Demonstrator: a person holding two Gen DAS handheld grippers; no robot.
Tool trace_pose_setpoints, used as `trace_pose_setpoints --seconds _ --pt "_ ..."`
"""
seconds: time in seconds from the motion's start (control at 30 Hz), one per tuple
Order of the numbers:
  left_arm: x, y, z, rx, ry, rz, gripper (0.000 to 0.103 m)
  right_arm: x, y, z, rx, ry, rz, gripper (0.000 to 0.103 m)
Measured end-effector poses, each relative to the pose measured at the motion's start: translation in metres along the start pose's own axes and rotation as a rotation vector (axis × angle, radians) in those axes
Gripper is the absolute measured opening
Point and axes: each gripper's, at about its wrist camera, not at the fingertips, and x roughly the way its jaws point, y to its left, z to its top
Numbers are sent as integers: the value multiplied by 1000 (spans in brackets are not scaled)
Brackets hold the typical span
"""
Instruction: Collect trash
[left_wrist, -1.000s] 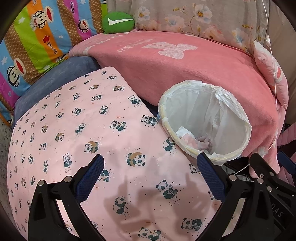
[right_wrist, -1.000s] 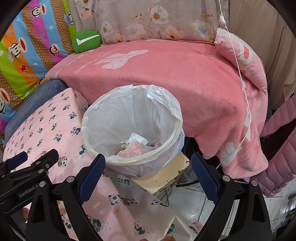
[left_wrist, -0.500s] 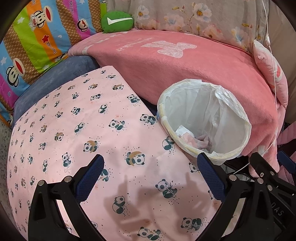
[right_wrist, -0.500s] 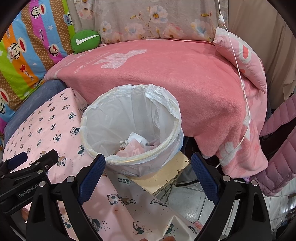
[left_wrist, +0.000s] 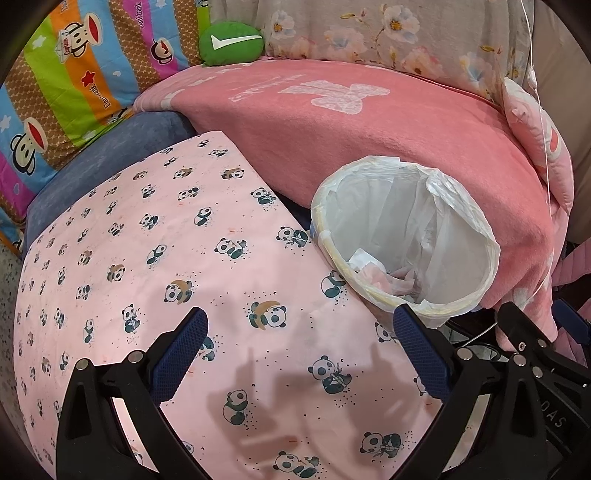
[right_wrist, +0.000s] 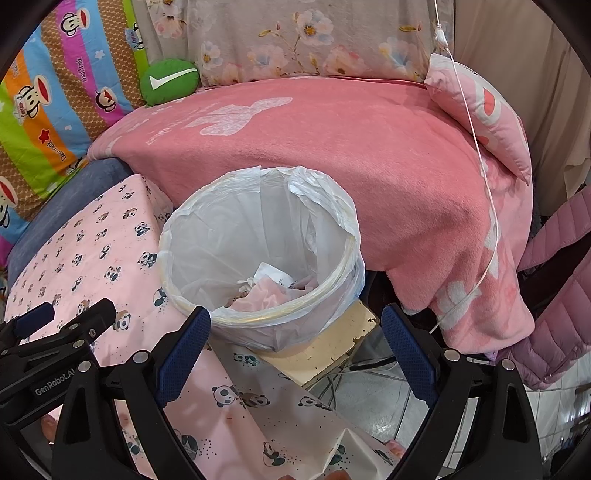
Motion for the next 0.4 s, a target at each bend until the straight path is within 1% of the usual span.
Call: trace_pose_setpoints --seconds 0.4 --pt "0 0 1 11 10 -5 96 1 -1 0 1 2 0 92"
